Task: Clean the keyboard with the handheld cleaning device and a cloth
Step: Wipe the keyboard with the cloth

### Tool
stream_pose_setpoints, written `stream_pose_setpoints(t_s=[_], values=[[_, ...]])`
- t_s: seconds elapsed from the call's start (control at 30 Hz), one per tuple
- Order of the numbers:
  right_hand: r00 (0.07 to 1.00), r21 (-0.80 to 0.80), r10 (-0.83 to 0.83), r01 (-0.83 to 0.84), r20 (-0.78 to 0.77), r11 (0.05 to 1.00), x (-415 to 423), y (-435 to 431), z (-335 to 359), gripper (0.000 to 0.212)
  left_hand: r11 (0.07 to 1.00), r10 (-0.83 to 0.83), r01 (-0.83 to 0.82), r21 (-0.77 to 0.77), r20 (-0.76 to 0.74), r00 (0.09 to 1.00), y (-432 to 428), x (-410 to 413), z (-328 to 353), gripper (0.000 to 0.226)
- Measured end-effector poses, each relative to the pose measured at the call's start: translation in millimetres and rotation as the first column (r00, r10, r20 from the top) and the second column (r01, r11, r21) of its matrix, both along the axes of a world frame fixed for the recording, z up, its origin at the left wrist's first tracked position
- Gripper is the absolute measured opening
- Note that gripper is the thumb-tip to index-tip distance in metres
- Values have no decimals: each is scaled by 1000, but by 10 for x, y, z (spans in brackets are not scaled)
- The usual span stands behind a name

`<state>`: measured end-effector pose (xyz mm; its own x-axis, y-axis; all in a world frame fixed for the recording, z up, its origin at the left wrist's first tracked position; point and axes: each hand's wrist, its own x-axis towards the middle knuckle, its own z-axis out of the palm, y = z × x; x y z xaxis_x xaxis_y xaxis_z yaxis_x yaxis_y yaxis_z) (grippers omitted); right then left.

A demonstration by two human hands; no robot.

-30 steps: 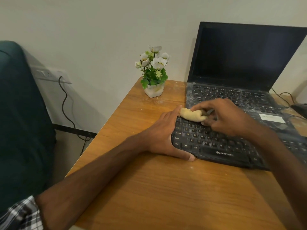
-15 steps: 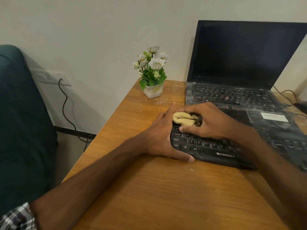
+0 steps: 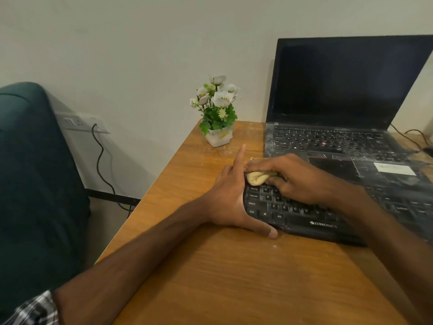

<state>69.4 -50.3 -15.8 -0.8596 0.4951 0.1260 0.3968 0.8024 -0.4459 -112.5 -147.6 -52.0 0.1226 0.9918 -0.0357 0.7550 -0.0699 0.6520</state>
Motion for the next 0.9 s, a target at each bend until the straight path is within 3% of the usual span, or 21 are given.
stream_pose_setpoints(t_s=[0.33,0.4,0.5,0.57,0.67,0.9], values=[[972,-63,-19,34,235,997,316,115,407,50,1000,17,-17,-6,-46,999,7,-22,23,168],[978,-26,-57,64,203,998,313,115,421,42,1000,6,-7,-10,-60,998,7,-10,33,168],[987,-21,-154,153,-51,988,132,26,292,34,1000,-10,9,-13,-72,997,-4,12,45,169],[982,21,-134,138,-134,990,-17,-74,149,35,1000,-15,15,5,-76,997,-14,14,43,171],[992,70,-84,91,-95,993,-110,-139,1,42,1000,-7,8,17,-55,998,-14,7,32,172],[997,-21,-75,75,31,997,117,5,245,43,999,36,-35,25,-24,999,-26,-7,37,167]])
